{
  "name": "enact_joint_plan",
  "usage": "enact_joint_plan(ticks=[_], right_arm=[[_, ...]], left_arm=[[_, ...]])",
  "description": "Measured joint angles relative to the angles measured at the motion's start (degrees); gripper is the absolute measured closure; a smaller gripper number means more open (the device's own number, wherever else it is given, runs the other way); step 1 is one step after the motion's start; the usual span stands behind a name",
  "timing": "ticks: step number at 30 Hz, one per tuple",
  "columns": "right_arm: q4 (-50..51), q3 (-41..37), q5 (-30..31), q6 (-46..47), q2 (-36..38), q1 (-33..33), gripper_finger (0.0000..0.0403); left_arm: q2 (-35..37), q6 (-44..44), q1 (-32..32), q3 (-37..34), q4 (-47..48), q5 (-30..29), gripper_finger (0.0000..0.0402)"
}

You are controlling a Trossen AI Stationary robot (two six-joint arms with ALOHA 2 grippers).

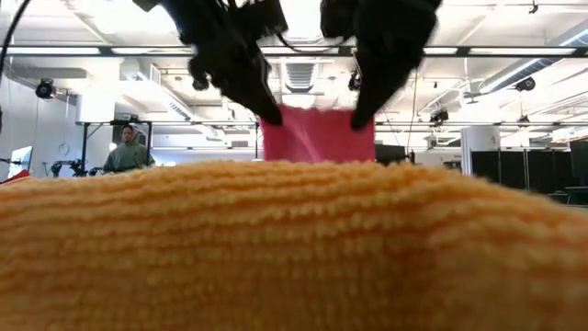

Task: Fold microfiber towels
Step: Put the pink microfiber towel into the transparent bin

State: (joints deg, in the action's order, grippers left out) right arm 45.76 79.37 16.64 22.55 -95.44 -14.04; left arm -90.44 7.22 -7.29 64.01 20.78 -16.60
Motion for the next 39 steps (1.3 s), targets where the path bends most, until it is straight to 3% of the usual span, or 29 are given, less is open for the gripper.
enact_joint_plan(ticks=[11, 16, 20, 30, 35, 39], right_arm=[[10.69, 13.73, 11.41, -0.59, 0.32, 2.18, 0.0394], [13.09, 18.68, 15.43, -2.05, 0.4, 5.39, 0.0394], [13.05, 22.01, 18.12, -7.27, 0.4, 9.92, 0.0394], [11.9, 26.34, 18.02, -23.72, 0.42, 24.28, 0.0394], [7.74, 25.79, 17.16, -30.68, -0.18, 30.53, 0.0394], [5.18, 25.46, 12.98, -35.57, -2.51, 34.31, 0.0394]], left_arm=[[11.97, 10.52, 1.48, 0.46, 0.78, -8.04, 0.0389], [13.47, 14.04, 4.03, 0.56, -1.67, -14.14, 0.0389], [12.84, 18.7, 7.4, 0.57, -7.2, -14.88, 0.0389], [10.66, 20.23, 19.51, 1.23, -16.26, -14.54, 0.0389], [7.33, 20.25, 26.21, 2.73, -19.89, -7.23, 0.0389], [2.57, 20.6, 29.66, 5.48, -20.58, -4.33, 0.0389]])
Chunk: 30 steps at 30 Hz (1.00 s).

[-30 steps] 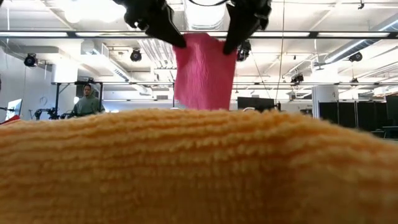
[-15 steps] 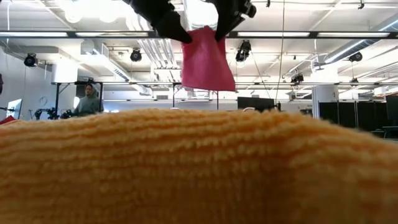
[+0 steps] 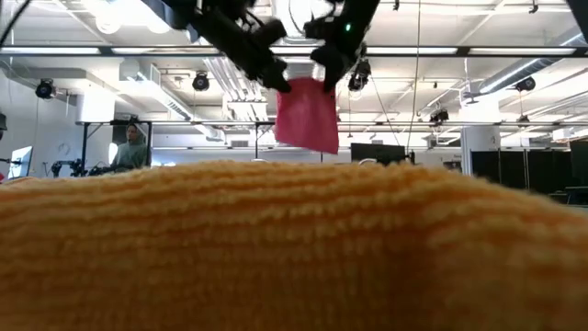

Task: Fold microfiber towels
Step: Put the pink microfiber towel into the transparent bin

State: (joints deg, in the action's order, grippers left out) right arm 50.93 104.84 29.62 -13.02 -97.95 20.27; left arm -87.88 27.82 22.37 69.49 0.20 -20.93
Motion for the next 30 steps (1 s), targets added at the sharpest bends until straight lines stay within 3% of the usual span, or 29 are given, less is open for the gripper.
enact_joint_plan(ticks=[11, 22, 25, 27, 30], right_arm=[[-2.0, -0.11, -6.26, -6.41, -7.82, 9.25, 0.0394], [-8.9, -0.13, -6.46, -14.24, -10.65, 12.75, 0.0394], [-9.61, -0.13, -9.26, -16.9, -10.73, 13.36, 0.0394], [-9.42, -0.13, -12.17, -18.24, -10.84, 13.45, 0.0394], [-9.4, -1.01, -15.94, -20.5, -10.86, 13.41, 0.0394]], left_arm=[[-12.14, 5.9, 3.26, 5.44, 3.22, 2.47, 0.0389], [-18.71, 6.16, 7.19, 11.11, 8.58, 2.49, 0.0389], [-18.93, 6.13, 8.37, 12.6, 10.14, 2.7, 0.0389], [-18.91, 6.05, 8.65, 12.99, 9.86, 4.57, 0.0389], [-18.52, 5.92, 8.81, 12.84, 14.43, 12.79, 0.0389]])
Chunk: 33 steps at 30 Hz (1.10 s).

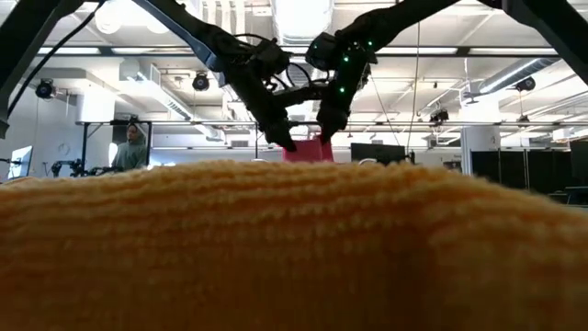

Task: Fold microfiber towels
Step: Put the pink microfiber towel into the transparent bin

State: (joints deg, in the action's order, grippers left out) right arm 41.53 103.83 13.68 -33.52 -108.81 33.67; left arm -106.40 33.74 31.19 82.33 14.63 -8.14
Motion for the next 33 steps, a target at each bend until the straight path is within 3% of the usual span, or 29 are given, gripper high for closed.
enact_joint_plan(ticks=[2, 9, 15, 18, 23, 33], right_arm=[[-0.32, -0.95, -0.85, -0.95, -0.04, 0.11, 0.0394], [-0.86, -2.79, -0.43, 0.09, -0.07, 0.28, 0.0394], [-4.85, -2.37, 4.62, -2.82, 0.16, 0.8, 0.0394], [-3.25, -2.03, 1.89, -1.77, 0.45, 0.83, 0.0394], [1.63, -3.72, -4.18, 1.86, -0.57, 0.03, 0.0394], [9.73, -4.01, -10.85, 3.98, -2.64, -1.05, 0.0394]], left_arm=[[-0.42, 0.03, -0.02, -0.21, 2.83, 2.37, 0.0389], [-2.01, 4.61, 0.89, -0.53, 1.91, 1.75, 0.0389], [-0.76, 8.6, 2.28, -0.43, -0.2, -3.46, 0.0389], [0.0, 8.85, 2.4, -0.18, 3.11, -2.33, 0.0389], [-0.19, 8.63, 1.75, -2.01, 6.33, 4.96, 0.0389], [-0.3, 8.59, -0.03, -3.27, 8.77, 6.1, 0.0389]])
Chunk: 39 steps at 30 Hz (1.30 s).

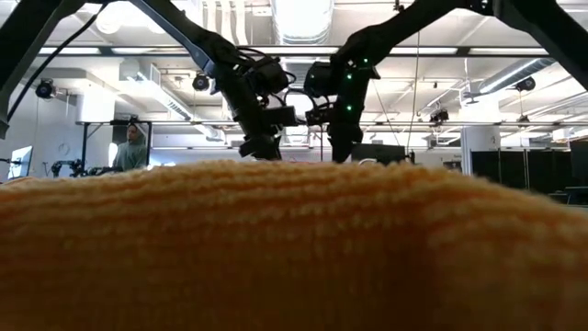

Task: Fold microfiber towels
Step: Put the pink microfiber towel into the transparent bin, then fold the yellow microfiber towel

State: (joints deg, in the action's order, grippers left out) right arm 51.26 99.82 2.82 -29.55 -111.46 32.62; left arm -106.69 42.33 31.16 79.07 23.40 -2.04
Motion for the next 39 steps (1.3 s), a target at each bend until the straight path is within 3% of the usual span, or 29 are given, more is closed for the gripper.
enact_joint_plan(ticks=[5, 11, 23, 27, 35, 39], right_arm=[[0.26, 0.01, -1.87, 2.05, 0.11, 0.02, 0.0389], [0.37, 0.01, -4.8, 4.16, 0.15, 0.0, 0.034], [1.76, 0.01, -4.82, 4.1, 1.55, 0.0, 0.0251], [1.65, 0.01, -4.83, 4.05, 3.23, 0.02, 0.0243], [1.6, 0.04, -4.85, 4.07, 4.98, 0.8, 0.0255], [2.17, 0.04, -4.89, 5.67, 5.45, 0.95, 0.0261]], left_arm=[[0.0, 0.01, -0.01, 0.04, -0.03, -0.02, 0.0389], [0.0, 0.04, -0.1, 0.07, -0.04, -0.02, 0.0378], [0.2, 0.02, -1.61, 0.22, 1.77, -2.6, 0.0262], [1.47, -0.01, -2.87, 0.22, 3.44, -5.87, 0.0246], [6.88, -0.17, -3.85, 1.13, 5.03, -6.05, 0.0244], [9.6, -6.89, -3.71, 2.16, 5.44, -7.17, 0.0244]])
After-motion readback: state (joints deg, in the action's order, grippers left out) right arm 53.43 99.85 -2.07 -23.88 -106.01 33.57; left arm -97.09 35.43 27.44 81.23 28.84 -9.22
